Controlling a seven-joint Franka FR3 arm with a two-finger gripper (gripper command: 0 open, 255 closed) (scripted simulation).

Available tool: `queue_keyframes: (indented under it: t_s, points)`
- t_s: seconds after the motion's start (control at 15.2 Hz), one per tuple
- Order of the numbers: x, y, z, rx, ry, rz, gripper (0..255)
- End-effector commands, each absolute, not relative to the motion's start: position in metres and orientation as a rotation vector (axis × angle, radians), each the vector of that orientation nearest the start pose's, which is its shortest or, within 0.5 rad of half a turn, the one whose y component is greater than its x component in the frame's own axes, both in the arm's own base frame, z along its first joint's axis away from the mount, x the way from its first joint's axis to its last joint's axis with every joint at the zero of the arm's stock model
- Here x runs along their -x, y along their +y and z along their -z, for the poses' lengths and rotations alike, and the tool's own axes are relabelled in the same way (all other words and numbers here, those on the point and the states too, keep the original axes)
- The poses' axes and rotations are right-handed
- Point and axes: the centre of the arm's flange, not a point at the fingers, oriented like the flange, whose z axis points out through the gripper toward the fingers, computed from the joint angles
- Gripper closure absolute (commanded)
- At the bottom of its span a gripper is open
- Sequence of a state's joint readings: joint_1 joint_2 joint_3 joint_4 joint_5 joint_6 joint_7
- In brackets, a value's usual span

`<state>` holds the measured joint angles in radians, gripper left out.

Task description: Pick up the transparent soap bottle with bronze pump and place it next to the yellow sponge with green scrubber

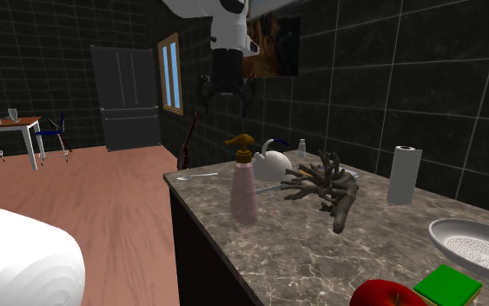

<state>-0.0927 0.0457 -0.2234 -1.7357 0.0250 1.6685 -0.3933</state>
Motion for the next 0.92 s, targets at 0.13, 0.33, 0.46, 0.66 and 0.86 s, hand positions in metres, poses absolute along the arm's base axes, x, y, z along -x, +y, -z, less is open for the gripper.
queue_keyframes:
  t_s: [0.13, 0.33, 0.46, 0.66, 0.86]
  points:
    - [-0.582, -0.204, -0.51, 3.044, -0.121, -0.175, 0]
    - [-0.614, -0.228, -0.494, 3.015, -0.126, -0.19, 0]
    - [-0.613, -0.226, -0.483, 3.015, -0.126, -0.19, 0]
    - [-0.611, -0.225, -0.468, 3.015, -0.126, -0.19, 0]
    - [-0.609, -0.223, -0.454, 3.015, -0.126, -0.19, 0]
